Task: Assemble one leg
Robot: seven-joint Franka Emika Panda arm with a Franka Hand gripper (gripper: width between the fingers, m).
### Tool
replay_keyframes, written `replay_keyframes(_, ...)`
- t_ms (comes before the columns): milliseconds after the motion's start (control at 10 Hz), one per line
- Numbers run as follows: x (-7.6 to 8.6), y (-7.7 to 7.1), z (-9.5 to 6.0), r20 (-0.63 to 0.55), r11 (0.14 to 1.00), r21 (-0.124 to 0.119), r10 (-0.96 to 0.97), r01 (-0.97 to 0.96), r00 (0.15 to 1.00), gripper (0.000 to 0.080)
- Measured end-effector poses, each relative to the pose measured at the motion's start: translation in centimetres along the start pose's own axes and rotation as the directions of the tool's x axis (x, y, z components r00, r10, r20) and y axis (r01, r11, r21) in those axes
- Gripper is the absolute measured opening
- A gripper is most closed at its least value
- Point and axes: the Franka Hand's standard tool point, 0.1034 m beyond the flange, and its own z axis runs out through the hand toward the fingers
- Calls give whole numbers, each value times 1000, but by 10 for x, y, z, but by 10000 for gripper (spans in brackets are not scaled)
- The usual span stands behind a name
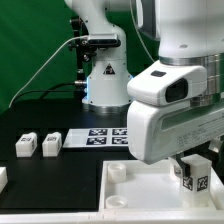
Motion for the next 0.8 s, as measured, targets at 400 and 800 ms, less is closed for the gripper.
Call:
replay_keyframes(400,0,-1,0,0,949,3,315,-315,949,310)
replay_keyframes(800,2,3,2,6,604,42,796,-796,605,298)
